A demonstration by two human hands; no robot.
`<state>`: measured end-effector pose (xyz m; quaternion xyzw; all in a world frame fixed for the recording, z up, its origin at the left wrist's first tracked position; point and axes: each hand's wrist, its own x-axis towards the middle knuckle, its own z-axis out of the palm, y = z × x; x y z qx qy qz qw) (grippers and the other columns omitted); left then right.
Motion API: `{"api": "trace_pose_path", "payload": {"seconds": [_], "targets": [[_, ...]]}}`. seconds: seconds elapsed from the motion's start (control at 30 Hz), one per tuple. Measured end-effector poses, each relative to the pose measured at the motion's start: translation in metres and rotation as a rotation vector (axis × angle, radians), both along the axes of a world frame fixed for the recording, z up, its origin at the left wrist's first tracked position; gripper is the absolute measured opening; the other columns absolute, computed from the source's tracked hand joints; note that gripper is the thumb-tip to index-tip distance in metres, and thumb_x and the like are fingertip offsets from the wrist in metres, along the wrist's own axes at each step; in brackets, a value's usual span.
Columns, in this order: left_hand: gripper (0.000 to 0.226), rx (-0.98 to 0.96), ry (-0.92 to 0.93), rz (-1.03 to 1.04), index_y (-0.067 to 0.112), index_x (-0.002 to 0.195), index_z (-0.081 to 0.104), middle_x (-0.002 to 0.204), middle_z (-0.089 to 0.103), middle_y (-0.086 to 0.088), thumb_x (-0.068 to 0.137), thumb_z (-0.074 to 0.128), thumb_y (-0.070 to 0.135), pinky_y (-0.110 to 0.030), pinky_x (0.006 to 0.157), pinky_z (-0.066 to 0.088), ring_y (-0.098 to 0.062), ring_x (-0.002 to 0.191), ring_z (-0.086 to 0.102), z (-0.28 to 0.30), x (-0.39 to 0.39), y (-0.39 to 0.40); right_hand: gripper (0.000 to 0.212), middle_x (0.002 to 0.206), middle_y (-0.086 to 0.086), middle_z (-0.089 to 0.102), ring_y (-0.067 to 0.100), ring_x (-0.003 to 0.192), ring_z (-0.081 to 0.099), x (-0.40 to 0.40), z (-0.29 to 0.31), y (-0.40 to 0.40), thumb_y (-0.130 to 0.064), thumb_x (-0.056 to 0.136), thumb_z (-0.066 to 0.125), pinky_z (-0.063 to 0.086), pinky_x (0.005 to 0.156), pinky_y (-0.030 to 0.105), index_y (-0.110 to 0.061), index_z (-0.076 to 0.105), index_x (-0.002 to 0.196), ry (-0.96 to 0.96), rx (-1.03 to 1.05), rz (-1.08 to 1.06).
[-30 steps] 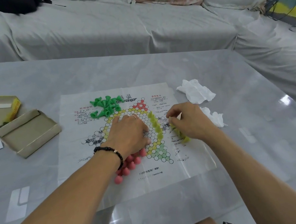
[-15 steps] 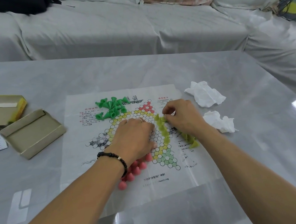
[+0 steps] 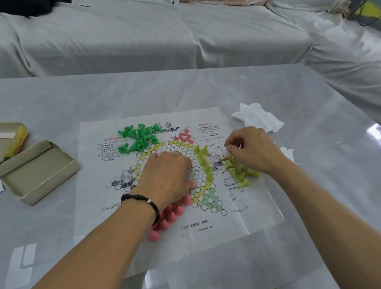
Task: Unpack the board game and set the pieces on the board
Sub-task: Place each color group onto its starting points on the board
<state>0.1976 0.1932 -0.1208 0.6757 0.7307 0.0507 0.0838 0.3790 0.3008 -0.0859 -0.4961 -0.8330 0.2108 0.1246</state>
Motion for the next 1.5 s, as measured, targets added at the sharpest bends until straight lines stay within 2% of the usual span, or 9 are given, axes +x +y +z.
{"api": "trace_pose_path", "payload": {"seconds": [0.23,0.5,0.6,0.7,0.8,1.0,1.13,1.2,1.5], "targets": [[0.042,-0.022,0.008,0.014,0.026,0.107,0.063,0.109,0.064,0.009,0.081,0.062,0.059,-0.041,0.102,0.036,-0.017,0.102,0.057,0.0,0.0,0.0,0.014,0.088,-0.013,0.061,0.011,0.084,0.057,0.007,-0.006,-0.02,-0.034,0.078,0.065,0.052,0.074,0.034,-0.026,0.069,0.09,-0.219,0.016,0.033],[0.042,-0.017,-0.001,0.021,0.026,0.108,0.064,0.111,0.063,0.009,0.081,0.062,0.058,-0.04,0.101,0.036,-0.016,0.103,0.056,0.001,0.001,-0.001,0.014,0.094,-0.007,0.058,0.017,0.087,0.057,0.002,-0.013,-0.023,-0.019,0.087,0.057,0.046,0.071,0.032,-0.023,0.07,0.088,-0.245,0.106,0.027],[0.042,-0.017,-0.002,0.028,0.025,0.108,0.064,0.11,0.064,0.009,0.08,0.063,0.058,-0.04,0.101,0.036,-0.016,0.102,0.057,0.001,0.0,-0.001,0.008,0.097,-0.007,0.054,0.014,0.092,0.052,0.005,-0.013,-0.019,-0.022,0.088,0.061,0.041,0.074,0.031,-0.025,0.067,0.086,-0.146,0.086,0.05],[0.042,-0.012,-0.005,0.039,0.025,0.107,0.065,0.11,0.065,0.008,0.08,0.064,0.057,-0.04,0.102,0.036,-0.016,0.102,0.058,0.002,0.0,-0.001,0.005,0.1,-0.006,0.058,0.011,0.095,0.052,0.002,-0.009,-0.017,-0.024,0.09,0.061,0.038,0.078,0.027,-0.025,0.06,0.085,0.126,0.012,0.041],[0.043,-0.013,0.002,0.041,0.025,0.109,0.065,0.109,0.065,0.006,0.081,0.064,0.057,-0.039,0.102,0.035,-0.016,0.102,0.058,0.003,0.001,-0.001,0.006,0.084,-0.007,0.064,0.007,0.078,0.059,-0.005,-0.002,-0.012,-0.022,0.091,0.061,0.042,0.071,0.021,-0.019,0.059,0.085,0.291,-0.069,0.026],[0.043,-0.017,0.014,0.035,0.025,0.111,0.064,0.111,0.063,0.006,0.081,0.063,0.057,-0.04,0.104,0.034,-0.017,0.106,0.056,0.004,0.001,-0.001,0.024,0.052,-0.009,0.051,0.008,0.049,0.049,-0.009,-0.007,-0.005,-0.036,0.076,0.081,0.049,0.056,0.027,-0.015,0.07,0.074,0.22,-0.178,-0.006],[0.043,-0.013,0.005,0.025,0.027,0.107,0.066,0.111,0.064,0.008,0.079,0.063,0.059,-0.04,0.101,0.036,-0.017,0.104,0.056,0.001,0.0,0.001,0.007,0.07,0.0,0.066,0.014,0.065,0.061,-0.017,-0.014,-0.001,-0.023,0.081,0.076,0.056,0.069,0.032,-0.017,0.073,0.084,0.102,-0.104,0.016],[0.042,-0.009,0.004,0.02,0.027,0.106,0.066,0.11,0.064,0.008,0.079,0.063,0.059,-0.04,0.099,0.037,-0.018,0.103,0.056,0.0,-0.001,0.001,0.013,0.081,0.0,0.067,0.014,0.076,0.062,-0.021,-0.017,-0.002,-0.017,0.085,0.068,0.055,0.074,0.031,-0.017,0.073,0.097,-0.023,-0.071,0.06],[0.045,0.008,0.0,0.021,0.027,0.107,0.066,0.113,0.064,0.008,0.078,0.064,0.061,-0.04,0.099,0.037,-0.017,0.106,0.056,-0.001,-0.002,0.001,0.019,0.078,-0.004,0.062,0.012,0.072,0.059,-0.031,-0.018,-0.004,-0.008,0.083,0.062,0.043,0.057,0.019,-0.016,0.071,0.097,-0.099,-0.058,0.08]]}}
